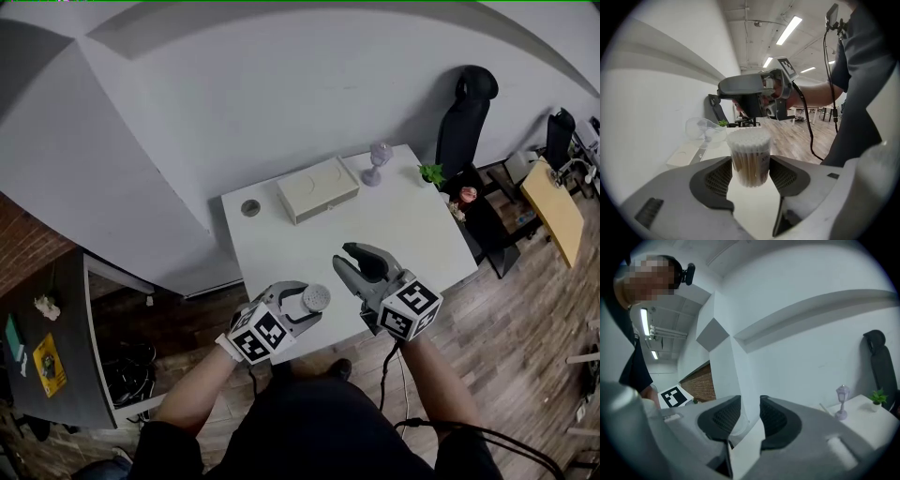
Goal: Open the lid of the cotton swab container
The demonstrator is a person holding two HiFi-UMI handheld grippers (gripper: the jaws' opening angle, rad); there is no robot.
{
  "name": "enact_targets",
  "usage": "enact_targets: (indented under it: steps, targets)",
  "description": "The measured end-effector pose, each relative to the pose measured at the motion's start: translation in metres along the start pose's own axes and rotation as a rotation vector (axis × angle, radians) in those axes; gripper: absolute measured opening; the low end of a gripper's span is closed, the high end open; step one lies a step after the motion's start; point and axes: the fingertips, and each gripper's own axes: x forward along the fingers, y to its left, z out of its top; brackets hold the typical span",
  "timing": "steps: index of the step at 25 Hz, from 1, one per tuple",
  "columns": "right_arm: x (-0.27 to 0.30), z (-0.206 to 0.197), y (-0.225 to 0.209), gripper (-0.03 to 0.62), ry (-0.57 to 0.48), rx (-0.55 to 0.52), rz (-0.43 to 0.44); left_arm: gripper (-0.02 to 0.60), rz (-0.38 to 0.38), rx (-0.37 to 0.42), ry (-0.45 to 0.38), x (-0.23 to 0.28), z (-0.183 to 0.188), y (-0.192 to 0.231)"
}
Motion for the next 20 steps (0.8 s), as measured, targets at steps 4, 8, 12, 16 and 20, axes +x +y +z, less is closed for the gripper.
enact_targets:
  steps: [4, 8, 12, 16, 20]
  targets:
    - [-0.008, 0.008, -0.005, 0.075, -0.023, -0.063, -0.085, 0.244, 0.066, -0.032, -0.006, -0.004, -0.002, 0.013]
    - [-0.023, 0.016, -0.012, 0.069, -0.048, -0.119, -0.181, 0.244, 0.137, -0.054, -0.008, -0.007, 0.001, 0.022]
    - [-0.027, 0.025, -0.01, 0.028, -0.083, -0.141, -0.213, 0.244, 0.22, -0.095, -0.016, -0.017, 0.0, 0.039]
    - [-0.034, 0.025, -0.01, 0.014, -0.093, -0.148, -0.241, 0.244, 0.275, -0.166, -0.05, -0.028, 0.0, 0.049]
    - [-0.04, 0.026, -0.01, 0.018, -0.097, -0.168, -0.264, 0.244, 0.317, -0.203, -0.081, -0.043, 0.004, 0.056]
